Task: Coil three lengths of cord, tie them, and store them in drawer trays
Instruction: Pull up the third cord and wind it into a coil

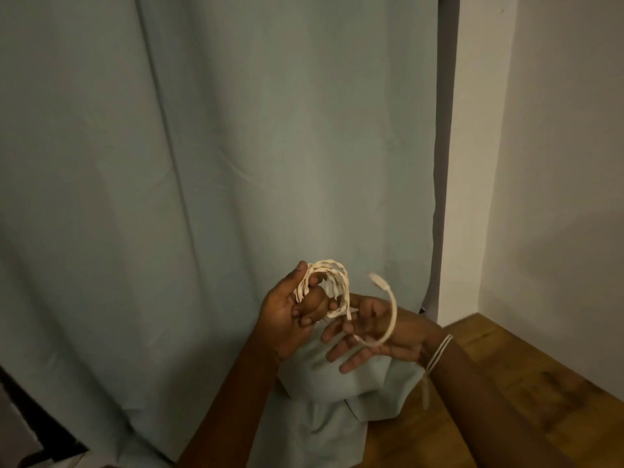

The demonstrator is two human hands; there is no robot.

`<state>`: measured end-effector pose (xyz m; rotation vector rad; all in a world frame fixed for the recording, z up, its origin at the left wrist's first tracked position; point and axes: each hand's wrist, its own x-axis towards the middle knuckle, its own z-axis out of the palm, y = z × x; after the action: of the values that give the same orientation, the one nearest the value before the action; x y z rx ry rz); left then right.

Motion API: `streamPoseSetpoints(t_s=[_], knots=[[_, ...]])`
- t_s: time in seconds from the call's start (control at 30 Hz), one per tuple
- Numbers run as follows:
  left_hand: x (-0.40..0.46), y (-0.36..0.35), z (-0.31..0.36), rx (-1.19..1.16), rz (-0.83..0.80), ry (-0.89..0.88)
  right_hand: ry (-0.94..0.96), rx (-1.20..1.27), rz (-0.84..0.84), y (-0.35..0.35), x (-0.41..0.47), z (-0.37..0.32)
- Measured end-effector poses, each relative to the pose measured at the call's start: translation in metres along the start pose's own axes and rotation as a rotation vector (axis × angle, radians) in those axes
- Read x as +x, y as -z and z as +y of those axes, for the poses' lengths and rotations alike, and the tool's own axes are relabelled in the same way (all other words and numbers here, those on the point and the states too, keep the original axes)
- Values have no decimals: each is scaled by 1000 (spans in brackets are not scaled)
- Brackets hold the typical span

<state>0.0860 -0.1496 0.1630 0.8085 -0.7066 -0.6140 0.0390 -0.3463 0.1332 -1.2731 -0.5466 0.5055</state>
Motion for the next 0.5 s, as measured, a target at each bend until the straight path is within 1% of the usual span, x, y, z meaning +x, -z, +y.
streamPoseSetpoints(t_s=[0.03,0.07,0.1,0.2,0.27,0.3,0.33,0.4,0.43,0.5], knots=[[1,0,0,0,37,-15,-13,100,-71,0,0,6],[1,-3,0,3,82,-31,-11,196,-100,-2,0,11],[1,-5,-1,-1,129,-50,-10,254,-78,-3,2,15],[3,-8,-3,-16,247,-126,-12,312,88,-4,9,24],[6,-6,-5,-20,263,-178,-10,323,202,-2,13,36],[8,-5,-6,-7,253,-202,7,259,261,-3,14,40],[11,-4,-8,31,244,-228,30,124,339,-6,15,46],[15,0,-17,200,273,-306,65,-306,514,-16,19,56],[16,4,-25,349,320,-345,58,-469,541,-22,21,60],[15,15,-43,706,392,-370,-12,-637,494,-30,24,62]])
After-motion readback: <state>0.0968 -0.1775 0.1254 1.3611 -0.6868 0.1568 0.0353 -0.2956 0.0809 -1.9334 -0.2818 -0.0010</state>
